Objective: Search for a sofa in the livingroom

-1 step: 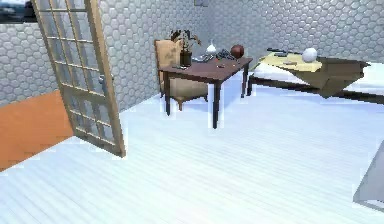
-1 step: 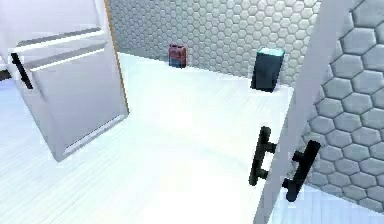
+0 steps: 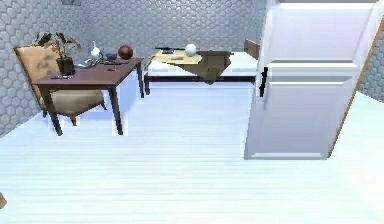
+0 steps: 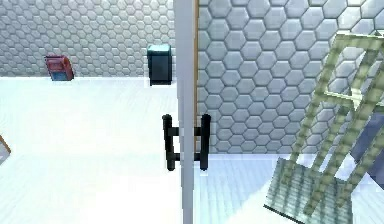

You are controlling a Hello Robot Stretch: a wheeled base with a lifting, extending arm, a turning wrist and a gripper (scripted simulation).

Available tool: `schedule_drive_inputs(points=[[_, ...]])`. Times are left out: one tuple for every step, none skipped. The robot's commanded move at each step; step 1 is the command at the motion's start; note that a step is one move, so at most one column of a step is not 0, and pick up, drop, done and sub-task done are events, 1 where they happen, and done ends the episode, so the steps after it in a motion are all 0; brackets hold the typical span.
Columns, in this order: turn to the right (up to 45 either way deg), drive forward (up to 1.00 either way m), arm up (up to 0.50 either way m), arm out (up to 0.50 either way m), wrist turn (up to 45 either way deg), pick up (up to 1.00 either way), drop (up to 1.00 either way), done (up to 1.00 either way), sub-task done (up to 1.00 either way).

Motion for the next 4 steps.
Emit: schedule_drive_inputs(points=[[0.0, 0.05, 0.0, 0.0, 0.0, 0.0, 0.0, 0.0, 0.0], [33.0, 0.0, 0.0, 0.0, 0.0, 0.0, 0.0, 0.0, 0.0], [0.0, 0.6, 0.0, 0.0, 0.0, 0.0, 0.0, 0.0, 0.0], [24.0, 0.0, 0.0, 0.0, 0.0, 0.0, 0.0, 0.0, 0.0]])
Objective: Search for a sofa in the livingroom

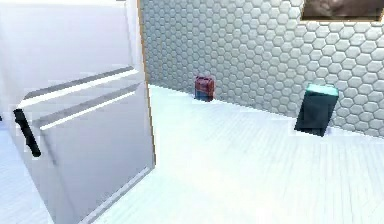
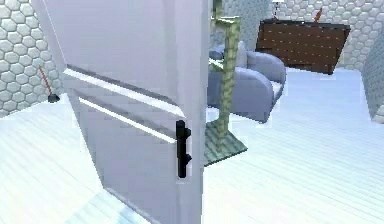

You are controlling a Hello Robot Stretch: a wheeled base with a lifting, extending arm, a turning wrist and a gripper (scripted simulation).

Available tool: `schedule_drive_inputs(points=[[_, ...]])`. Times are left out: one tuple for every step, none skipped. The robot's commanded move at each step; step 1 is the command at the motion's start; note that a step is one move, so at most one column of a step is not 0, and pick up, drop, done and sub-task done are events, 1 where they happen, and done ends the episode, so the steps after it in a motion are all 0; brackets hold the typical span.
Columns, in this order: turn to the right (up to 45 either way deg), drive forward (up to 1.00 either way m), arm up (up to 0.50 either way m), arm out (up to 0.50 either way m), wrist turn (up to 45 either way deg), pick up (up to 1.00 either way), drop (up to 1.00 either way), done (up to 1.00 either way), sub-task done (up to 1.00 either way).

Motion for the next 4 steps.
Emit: schedule_drive_inputs(points=[[0.0, 1.0, 0.0, 0.0, 0.0, 0.0, 0.0, 0.0, 0.0], [3.0, 0.0, 0.0, 0.0, 0.0, 0.0, 0.0, 0.0, 0.0], [0.0, 0.6, 0.0, 0.0, 0.0, 0.0, 0.0, 0.0, 0.0], [-24.0, 0.0, 0.0, 0.0, 0.0, 0.0, 0.0, 0.0, 0.0]])
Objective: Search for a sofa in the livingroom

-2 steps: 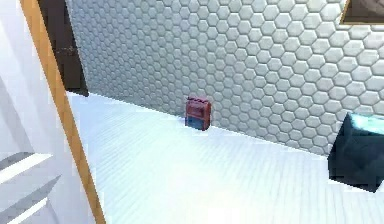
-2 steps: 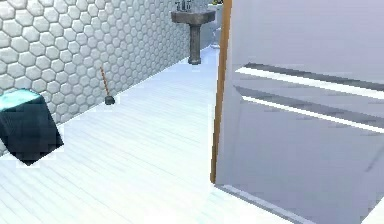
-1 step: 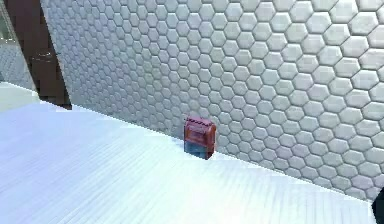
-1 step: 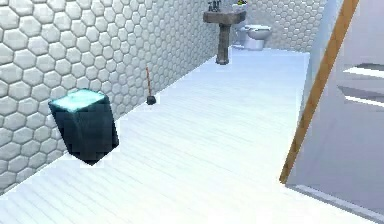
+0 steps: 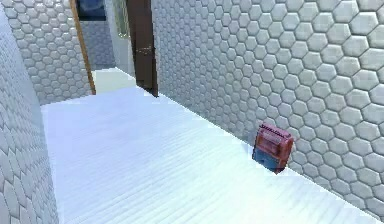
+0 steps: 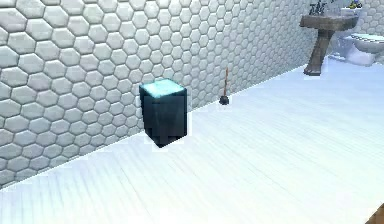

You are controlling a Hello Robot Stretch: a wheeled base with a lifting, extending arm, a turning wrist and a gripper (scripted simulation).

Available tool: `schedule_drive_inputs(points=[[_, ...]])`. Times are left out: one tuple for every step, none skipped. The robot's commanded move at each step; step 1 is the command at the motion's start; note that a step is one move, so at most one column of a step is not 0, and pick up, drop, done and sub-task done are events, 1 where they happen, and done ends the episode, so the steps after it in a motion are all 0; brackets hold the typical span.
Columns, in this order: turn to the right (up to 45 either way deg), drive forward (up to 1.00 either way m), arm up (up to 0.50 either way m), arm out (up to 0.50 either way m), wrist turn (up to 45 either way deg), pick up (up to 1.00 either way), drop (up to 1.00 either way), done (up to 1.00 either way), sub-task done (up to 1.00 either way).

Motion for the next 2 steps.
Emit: schedule_drive_inputs(points=[[0.0, 0.3, 0.0, 0.0, 0.0, 0.0, 0.0, 0.0, 0.0], [-21.0, 0.0, 0.0, 0.0, 0.0, 0.0, 0.0, 0.0, 0.0]])
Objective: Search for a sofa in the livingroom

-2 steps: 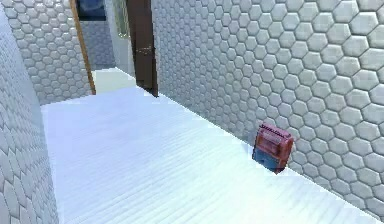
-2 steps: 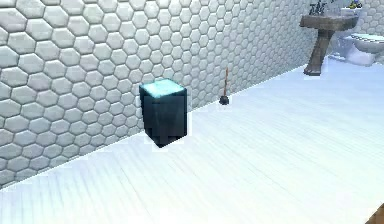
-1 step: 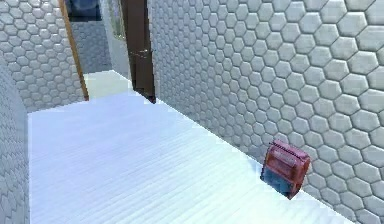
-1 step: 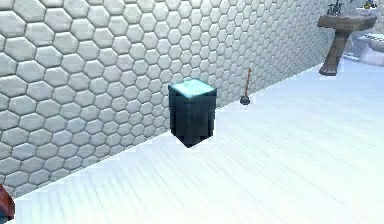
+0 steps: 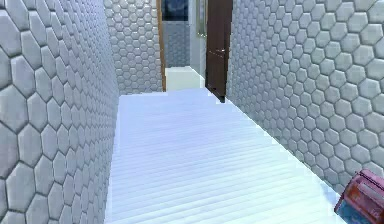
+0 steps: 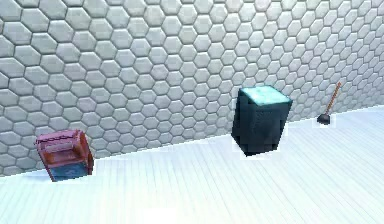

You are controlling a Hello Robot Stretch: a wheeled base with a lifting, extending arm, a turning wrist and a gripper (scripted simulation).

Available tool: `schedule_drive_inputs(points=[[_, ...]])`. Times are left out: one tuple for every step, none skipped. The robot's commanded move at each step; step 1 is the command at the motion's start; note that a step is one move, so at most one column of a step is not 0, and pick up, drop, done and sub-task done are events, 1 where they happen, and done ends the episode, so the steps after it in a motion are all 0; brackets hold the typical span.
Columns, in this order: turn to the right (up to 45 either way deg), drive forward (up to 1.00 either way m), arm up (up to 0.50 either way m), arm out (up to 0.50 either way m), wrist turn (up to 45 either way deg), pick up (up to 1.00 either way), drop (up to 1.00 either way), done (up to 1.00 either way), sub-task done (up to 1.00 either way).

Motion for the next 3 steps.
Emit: schedule_drive_inputs(points=[[0.0, 1.0, 0.0, 0.0, 0.0, 0.0, 0.0, 0.0, 0.0], [0.0, 1.0, 0.0, 0.0, 0.0, 0.0, 0.0, 0.0, 0.0], [-3.0, 0.0, 0.0, 0.0, 0.0, 0.0, 0.0, 0.0, 0.0]])
